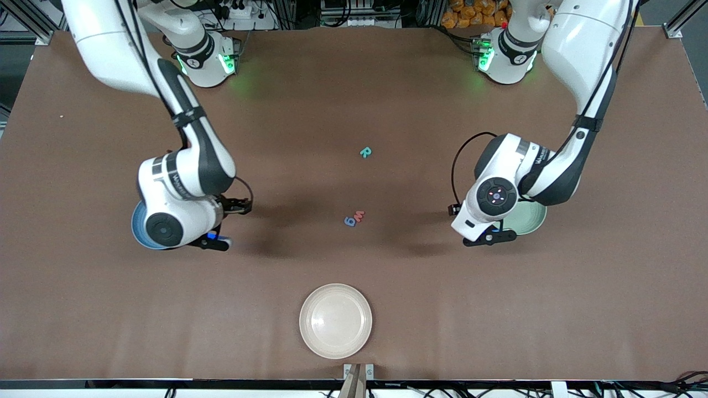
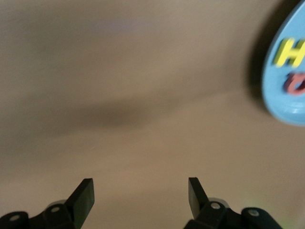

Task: Sort uppercase to blue plate, lowercase to green plate
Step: 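Move the right gripper to the teal R while the left gripper withdraws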

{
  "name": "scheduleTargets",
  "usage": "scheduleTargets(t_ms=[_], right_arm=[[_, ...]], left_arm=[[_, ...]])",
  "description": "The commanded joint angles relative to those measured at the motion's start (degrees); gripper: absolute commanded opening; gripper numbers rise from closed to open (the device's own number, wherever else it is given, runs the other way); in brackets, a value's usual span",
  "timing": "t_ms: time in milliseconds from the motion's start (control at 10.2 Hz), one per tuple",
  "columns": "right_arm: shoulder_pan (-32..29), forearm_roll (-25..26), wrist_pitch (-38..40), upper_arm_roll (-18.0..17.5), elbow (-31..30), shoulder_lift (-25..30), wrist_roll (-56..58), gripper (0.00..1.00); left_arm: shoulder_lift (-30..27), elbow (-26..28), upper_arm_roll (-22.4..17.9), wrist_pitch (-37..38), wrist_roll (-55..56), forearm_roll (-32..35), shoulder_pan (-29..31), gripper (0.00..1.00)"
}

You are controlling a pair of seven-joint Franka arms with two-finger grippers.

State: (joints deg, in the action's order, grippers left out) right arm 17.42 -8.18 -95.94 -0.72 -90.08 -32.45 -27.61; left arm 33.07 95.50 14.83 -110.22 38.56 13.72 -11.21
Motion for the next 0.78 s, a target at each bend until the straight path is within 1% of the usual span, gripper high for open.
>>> scheduleTargets(t_ms=[0, 98, 195, 390, 683], right_arm=[[5.5, -1.5, 1.3, 0.1, -1.7, 6.8, -11.3, 0.88], [8.7, -1.6, 1.0, -0.2, -2.2, 9.0, -15.6, 0.89], [12.3, -1.6, 0.8, -0.2, -2.3, 10.0, -19.1, 0.89], [19.6, -1.6, -0.6, -0.2, -2.3, 10.6, -28.7, 0.89], [30.6, -1.3, -9.2, -0.2, -3.6, 10.4, -42.1, 0.89]], left_arm=[[2.3, -3.2, -0.2, 0.1, 3.2, -0.6, -1.3, 1.0], [2.5, -3.5, -0.2, 0.0, 3.8, -0.6, -1.3, 1.0], [2.6, -3.7, -0.2, 0.0, 4.1, -0.6, -1.3, 1.0], [3.0, -3.9, -0.2, -0.1, 4.2, -0.6, -1.5, 1.0], [3.5, -3.9, -0.2, -0.2, 4.2, -0.5, -1.5, 1.0]])
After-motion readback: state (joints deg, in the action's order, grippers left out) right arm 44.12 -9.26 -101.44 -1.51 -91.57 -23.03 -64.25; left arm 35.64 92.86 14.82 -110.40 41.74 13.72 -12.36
